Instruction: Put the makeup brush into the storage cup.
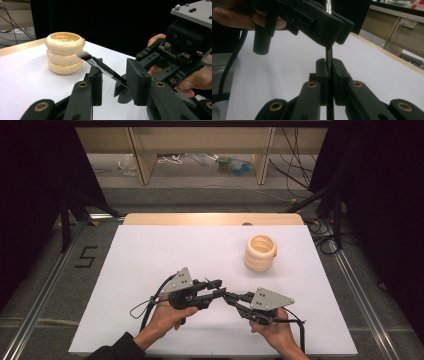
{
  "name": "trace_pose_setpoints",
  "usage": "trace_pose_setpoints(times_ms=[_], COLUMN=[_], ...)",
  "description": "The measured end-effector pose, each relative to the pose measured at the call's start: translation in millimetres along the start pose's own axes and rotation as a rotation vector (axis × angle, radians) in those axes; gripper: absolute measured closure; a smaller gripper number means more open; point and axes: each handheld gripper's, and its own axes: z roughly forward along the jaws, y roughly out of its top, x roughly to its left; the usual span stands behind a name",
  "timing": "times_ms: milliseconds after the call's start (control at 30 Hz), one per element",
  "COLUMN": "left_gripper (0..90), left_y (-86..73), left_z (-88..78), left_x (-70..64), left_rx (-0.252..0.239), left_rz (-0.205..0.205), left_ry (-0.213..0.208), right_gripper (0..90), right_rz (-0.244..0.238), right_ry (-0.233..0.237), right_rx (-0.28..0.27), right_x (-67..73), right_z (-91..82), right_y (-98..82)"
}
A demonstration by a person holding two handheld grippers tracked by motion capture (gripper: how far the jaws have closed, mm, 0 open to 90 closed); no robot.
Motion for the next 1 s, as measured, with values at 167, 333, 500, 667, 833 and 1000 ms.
trace_pose_setpoints(times_ms=[167, 333, 500, 667, 833, 1000], left_gripper=[71.0, 73.4, 77.8, 83.0, 85.1, 85.2], left_y=[-0.8, -1.0, -1.3, -0.8, -0.2, 1.7], left_z=[-0.1, -0.2, -0.2, 0.0, -0.9, -2.0], left_x=[1.3, 1.7, 1.4, 0.4, -0.5, -0.3], left_rx=[-0.007, -0.01, -0.023, -0.03, -0.036, -0.041], left_rz=[-0.016, -0.013, -0.029, -0.041, -0.069, -0.058], left_ry=[-0.018, -0.035, -0.065, -0.111, -0.12, -0.105], right_gripper=[85.1, 85.1, 85.1, 84.8, 84.1, 76.8], right_rz=[-0.002, -0.01, -0.013, -0.028, -0.029, -0.009], right_ry=[0.004, 0.009, 0.026, 0.02, 0.028, 0.017], right_rx=[0.002, 0.004, 0.015, 0.002, -0.002, -0.016], right_x=[-0.3, -0.6, -0.1, 0.2, 0.1, -0.8], right_z=[0.1, -0.2, -0.5, 0.3, -0.9, -2.1], right_y=[-0.3, -0.6, -0.5, -0.7, 0.2, 1.7])
